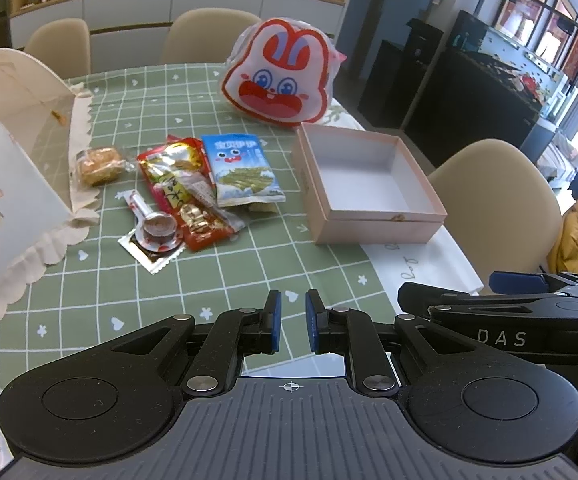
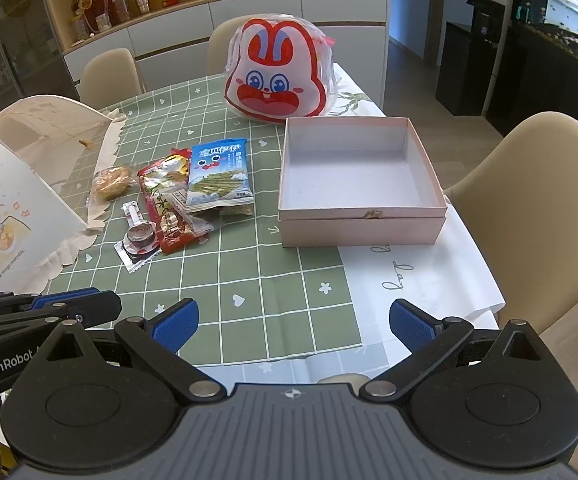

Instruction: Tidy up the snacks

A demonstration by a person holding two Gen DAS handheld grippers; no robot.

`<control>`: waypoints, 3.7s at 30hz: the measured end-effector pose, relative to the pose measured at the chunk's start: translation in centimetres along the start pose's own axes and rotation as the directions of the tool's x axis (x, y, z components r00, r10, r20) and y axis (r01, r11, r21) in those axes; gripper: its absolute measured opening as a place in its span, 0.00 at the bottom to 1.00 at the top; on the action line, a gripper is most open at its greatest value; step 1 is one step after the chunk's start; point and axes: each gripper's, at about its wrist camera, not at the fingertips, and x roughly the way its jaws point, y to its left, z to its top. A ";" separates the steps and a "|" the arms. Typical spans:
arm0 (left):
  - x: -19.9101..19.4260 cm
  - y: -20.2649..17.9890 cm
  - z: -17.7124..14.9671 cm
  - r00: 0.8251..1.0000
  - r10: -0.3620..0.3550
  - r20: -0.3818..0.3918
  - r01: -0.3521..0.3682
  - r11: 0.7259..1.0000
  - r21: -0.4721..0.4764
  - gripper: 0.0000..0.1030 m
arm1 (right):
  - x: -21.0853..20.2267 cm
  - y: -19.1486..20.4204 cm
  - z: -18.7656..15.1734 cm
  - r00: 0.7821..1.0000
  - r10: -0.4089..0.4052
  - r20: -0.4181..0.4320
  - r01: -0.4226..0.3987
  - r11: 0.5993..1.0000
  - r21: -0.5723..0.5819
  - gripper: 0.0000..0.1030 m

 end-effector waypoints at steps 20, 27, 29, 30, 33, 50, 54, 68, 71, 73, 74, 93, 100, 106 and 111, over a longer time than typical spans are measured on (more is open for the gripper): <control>0.4 0.3 0.0 1.000 0.004 -0.013 -0.004 1.000 -0.014 0.16 | 0.3 -0.1 0.0 1.000 -0.002 -0.006 0.002 1.000 0.001 0.99; 1.2 1.3 0.7 0.999 0.013 -0.031 -0.015 0.999 -0.046 0.16 | 0.9 -0.1 0.4 1.000 -0.004 0.007 0.004 1.000 0.002 0.99; 1.5 1.8 0.9 0.999 0.020 -0.036 -0.022 0.998 -0.061 0.16 | 1.4 -0.1 0.8 0.999 -0.004 0.032 0.004 1.000 0.000 0.99; 1.7 2.1 1.0 0.999 0.024 -0.039 -0.027 0.997 -0.067 0.16 | 1.6 -0.1 0.9 0.999 -0.004 0.053 0.004 1.000 -0.008 0.99; 2.8 3.4 1.1 0.998 0.043 -0.056 -0.048 0.995 -0.091 0.16 | 2.7 0.3 1.4 0.993 -0.022 0.117 0.030 0.998 -0.062 0.99; 7.4 21.8 0.3 0.994 0.109 -0.004 -0.103 0.928 -0.358 0.18 | 19.7 18.4 9.8 0.940 0.339 0.033 -0.283 0.830 -0.480 0.87; 6.8 23.9 -1.2 0.996 0.090 -0.022 -0.092 0.914 -0.396 0.17 | 24.8 24.6 12.3 0.917 0.398 -0.004 -0.349 0.800 -0.488 0.87; 7.5 25.2 -2.5 0.997 0.033 -0.072 -0.063 0.886 -0.458 0.18 | 27.3 26.1 13.0 0.938 0.339 -0.072 -0.334 0.828 -0.451 0.74; 8.3 24.0 -1.9 0.997 -0.006 -0.073 -0.028 0.892 -0.450 0.18 | 23.8 23.1 12.1 0.939 0.338 -0.070 -0.333 0.833 -0.441 0.74; 8.9 23.1 -1.2 0.997 -0.051 -0.064 0.018 0.900 -0.435 0.18 | 20.7 20.2 10.8 0.939 0.338 -0.056 -0.328 0.840 -0.431 0.74; 9.2 22.7 -0.8 0.996 -0.067 -0.059 0.036 0.904 -0.425 0.18 | 19.2 18.8 10.1 0.941 0.336 -0.047 -0.322 0.844 -0.428 0.74; 17.8 18.2 7.5 1.000 0.023 -0.020 -0.028 0.965 -0.262 0.19 | 11.0 1.4 -4.3 0.996 0.082 -0.042 -0.088 0.979 -0.182 0.77; 16.1 13.1 3.9 0.994 -0.077 -0.073 0.080 0.996 0.041 0.23 | 11.0 0.4 -6.7 0.998 0.065 -0.025 -0.069 0.976 -0.205 0.88; 11.5 11.7 0.9 0.994 -0.108 -0.027 0.110 0.989 0.103 0.23 | 10.9 -0.5 -7.4 0.996 0.083 -0.021 -0.085 0.972 -0.218 0.92; 10.0 9.2 -0.6 0.997 -0.059 -0.059 0.072 0.969 0.237 0.24 | 12.1 -1.6 -7.6 0.991 0.116 -0.072 -0.126 0.981 -0.146 0.97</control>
